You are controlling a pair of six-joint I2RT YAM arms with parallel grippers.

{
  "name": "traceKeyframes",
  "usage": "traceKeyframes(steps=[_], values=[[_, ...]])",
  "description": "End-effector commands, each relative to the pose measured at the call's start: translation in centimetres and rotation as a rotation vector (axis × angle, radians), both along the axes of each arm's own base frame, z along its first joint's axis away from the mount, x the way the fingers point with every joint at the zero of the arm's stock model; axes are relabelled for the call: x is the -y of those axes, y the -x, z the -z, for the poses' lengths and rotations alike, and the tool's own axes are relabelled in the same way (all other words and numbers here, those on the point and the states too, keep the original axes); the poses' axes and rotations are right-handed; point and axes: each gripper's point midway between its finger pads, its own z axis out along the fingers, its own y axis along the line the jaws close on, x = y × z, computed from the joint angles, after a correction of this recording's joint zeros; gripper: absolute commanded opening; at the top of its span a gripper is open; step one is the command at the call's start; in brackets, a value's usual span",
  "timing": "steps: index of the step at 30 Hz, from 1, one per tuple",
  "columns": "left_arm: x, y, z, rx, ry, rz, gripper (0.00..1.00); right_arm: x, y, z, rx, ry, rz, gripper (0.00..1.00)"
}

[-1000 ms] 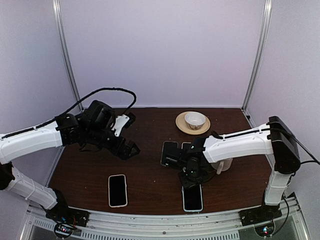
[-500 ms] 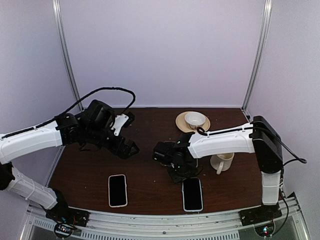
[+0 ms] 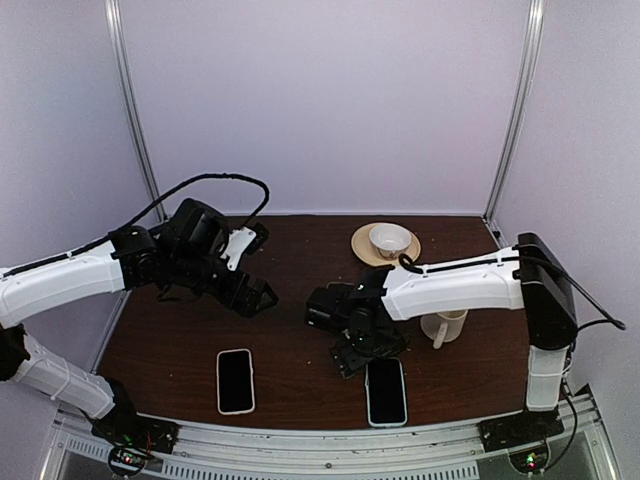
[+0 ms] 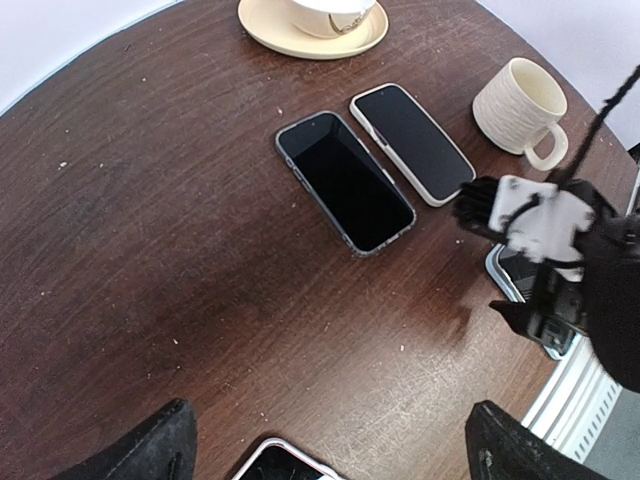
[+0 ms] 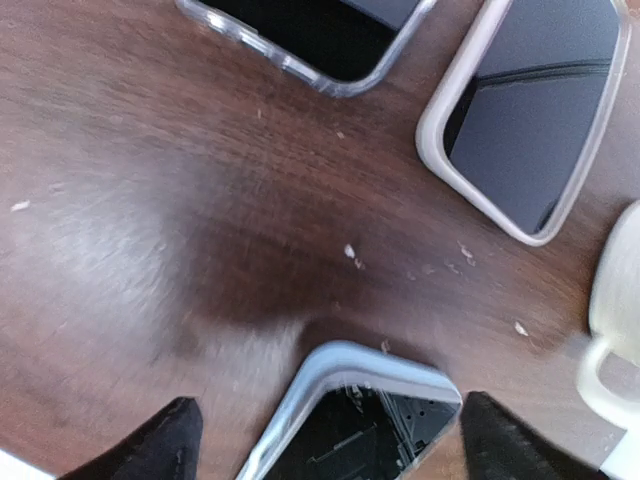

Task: Put the phone into the phone case
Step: Press the phone onto the phone case, then pick up the phone with the phone case at the center of the board.

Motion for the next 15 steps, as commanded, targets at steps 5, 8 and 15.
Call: traceKeyframes(steps=[5, 8, 15], values=[[0.5, -0.3, -1.3, 0.012, 0.051, 0.001, 0.97, 2.5, 3.5, -2.5, 0.044, -0.098, 0.214, 1.0], [0.6, -0.2, -1.4, 0.008, 0.058, 0.005, 0.97, 1.9, 5.3, -0.1, -0.014, -0.196, 0.283, 1.0], [0.7, 0.0, -1.5, 0.003, 0.065, 0.011, 0.98, 1.3, 7.6, 2.6, -0.088, -0.261, 0.34, 0.99]])
